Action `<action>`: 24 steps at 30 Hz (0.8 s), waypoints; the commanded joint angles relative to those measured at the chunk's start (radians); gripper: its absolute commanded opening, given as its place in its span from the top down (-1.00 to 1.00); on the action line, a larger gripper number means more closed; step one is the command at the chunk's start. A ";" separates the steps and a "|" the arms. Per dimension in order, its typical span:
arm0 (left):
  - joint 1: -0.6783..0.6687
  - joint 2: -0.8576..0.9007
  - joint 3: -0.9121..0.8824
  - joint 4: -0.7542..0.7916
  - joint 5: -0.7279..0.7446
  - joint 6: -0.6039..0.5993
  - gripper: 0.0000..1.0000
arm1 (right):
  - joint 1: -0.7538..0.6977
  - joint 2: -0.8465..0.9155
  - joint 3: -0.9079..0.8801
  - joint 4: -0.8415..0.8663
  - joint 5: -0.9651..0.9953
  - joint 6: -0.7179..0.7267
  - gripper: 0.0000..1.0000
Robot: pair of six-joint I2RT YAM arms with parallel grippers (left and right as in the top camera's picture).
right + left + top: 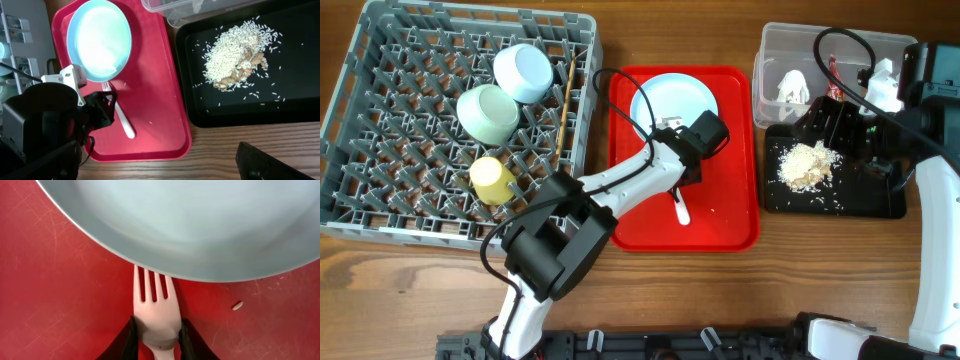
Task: Sort waste into correct bins and load items into the dishwasher rack
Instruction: 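Grasp the white plastic fork on the red tray with the left gripper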
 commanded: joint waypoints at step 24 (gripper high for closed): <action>0.051 0.003 0.006 -0.006 0.080 -0.017 0.35 | -0.002 -0.005 0.011 -0.006 -0.013 -0.018 -0.98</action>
